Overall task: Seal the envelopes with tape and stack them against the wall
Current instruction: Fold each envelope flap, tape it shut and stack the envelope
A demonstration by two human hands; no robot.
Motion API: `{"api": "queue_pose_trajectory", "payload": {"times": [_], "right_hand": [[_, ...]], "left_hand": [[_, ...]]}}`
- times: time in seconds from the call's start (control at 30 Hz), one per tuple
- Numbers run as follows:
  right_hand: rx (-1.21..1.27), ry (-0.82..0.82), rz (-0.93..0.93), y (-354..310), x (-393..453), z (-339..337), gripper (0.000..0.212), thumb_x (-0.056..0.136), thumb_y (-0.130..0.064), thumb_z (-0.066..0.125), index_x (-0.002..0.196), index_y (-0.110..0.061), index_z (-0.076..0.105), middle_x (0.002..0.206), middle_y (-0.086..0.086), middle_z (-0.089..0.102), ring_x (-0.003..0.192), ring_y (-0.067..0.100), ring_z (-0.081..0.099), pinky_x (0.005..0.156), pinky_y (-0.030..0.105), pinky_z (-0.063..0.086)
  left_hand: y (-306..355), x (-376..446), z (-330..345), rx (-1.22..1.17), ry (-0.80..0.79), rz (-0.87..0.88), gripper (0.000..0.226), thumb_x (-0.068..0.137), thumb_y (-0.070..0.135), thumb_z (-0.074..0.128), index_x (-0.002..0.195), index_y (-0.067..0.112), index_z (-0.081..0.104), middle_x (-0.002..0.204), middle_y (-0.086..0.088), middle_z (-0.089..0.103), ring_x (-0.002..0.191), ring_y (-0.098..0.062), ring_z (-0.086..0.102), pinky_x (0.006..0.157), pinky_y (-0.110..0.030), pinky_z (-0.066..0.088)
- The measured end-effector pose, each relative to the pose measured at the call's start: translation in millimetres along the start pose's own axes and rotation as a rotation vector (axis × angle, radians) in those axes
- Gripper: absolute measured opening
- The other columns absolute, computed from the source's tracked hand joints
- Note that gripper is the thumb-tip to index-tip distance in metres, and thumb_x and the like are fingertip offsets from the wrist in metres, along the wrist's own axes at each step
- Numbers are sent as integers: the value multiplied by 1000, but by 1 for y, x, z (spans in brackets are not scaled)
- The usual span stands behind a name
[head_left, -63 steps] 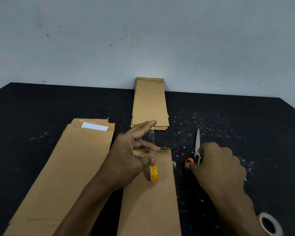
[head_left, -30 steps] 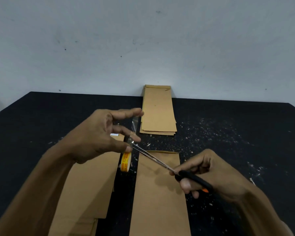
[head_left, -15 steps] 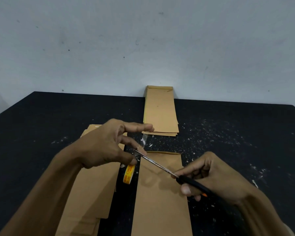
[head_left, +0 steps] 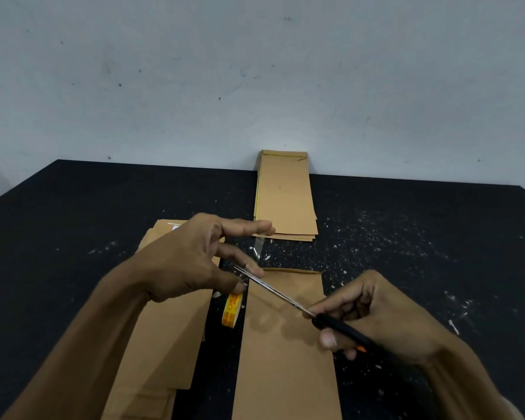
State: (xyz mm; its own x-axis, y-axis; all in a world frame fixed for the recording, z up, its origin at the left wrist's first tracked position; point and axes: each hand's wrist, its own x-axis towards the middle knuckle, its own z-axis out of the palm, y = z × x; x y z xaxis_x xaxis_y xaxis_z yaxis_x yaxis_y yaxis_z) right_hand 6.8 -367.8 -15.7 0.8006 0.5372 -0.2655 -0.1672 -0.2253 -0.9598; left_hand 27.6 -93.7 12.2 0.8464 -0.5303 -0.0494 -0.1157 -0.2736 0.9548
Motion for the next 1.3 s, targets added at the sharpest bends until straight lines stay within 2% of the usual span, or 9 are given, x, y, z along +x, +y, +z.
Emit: {"api": "queue_pose_trajectory", "payload": {"times": [0.2,0.37,0.47,0.6,0.73,0.9,1.07,1.17,1.3], "right_hand": [[-12,80,31,0,-1,-2,34,56,-6,86,90,-3,81,75,25,73,49,15,64,44,21,52],[-150,530,11,-7,1,-4,34,66,-13,88,95,-8,71,67,14,74,49,18,67,38,18,42],[-374,823,95,-2,14,-10,26,71,-24,90,82,-15,67,63,4,72,49,13,69,41,23,50],[-760,945,231,6,31,-14,24,76,-39,86,74,-20,71,74,4,68,65,21,69,62,39,61],[-1004,878,359,-5,34,-3,30,84,-40,76,99,-17,65,92,4,48,96,30,61,78,39,52],[-1042,775,340,-12,31,0,27,85,-37,76,105,-22,65,97,1,58,93,21,63,79,38,56],[-247,532,-225,-34,14,11,9,84,-28,75,87,-22,80,78,-5,76,70,-2,67,60,12,50],[-27,275,-146,-36,18,17,33,79,-41,69,89,-13,82,86,10,76,72,9,61,63,22,44],[154,218,-160,-27,29,13,28,72,-25,74,83,0,77,83,14,74,78,20,65,73,30,52]], "left_hand": [[4,-1,-1,-37,64,49,84,73,-22,70,141,21,49,142,19,53,115,-16,66,77,-33,61],[9,-1,3,-140,232,160,83,73,-25,68,135,27,52,139,21,56,117,-11,65,83,-37,61],[12,3,9,-175,277,200,82,72,-25,68,131,29,54,139,19,57,116,-12,66,82,-45,60],[15,7,16,-202,285,246,82,71,-25,68,132,29,52,141,17,55,117,-13,65,76,-42,62],[16,13,24,-187,273,279,85,72,-22,70,140,24,48,146,14,51,119,-14,64,79,-40,62],[17,19,34,-153,256,296,86,74,-21,71,145,20,46,148,15,48,121,-13,63,79,-43,62],[20,25,38,-138,232,278,87,73,-20,72,145,22,46,149,17,46,120,-10,62,80,-46,61],[19,29,40,-115,202,264,86,73,-13,77,146,22,45,150,17,46,120,-9,63,84,-38,61],[16,33,43,-111,184,230,87,74,-16,75,146,22,45,149,18,45,118,-7,63,82,-38,61]]}}
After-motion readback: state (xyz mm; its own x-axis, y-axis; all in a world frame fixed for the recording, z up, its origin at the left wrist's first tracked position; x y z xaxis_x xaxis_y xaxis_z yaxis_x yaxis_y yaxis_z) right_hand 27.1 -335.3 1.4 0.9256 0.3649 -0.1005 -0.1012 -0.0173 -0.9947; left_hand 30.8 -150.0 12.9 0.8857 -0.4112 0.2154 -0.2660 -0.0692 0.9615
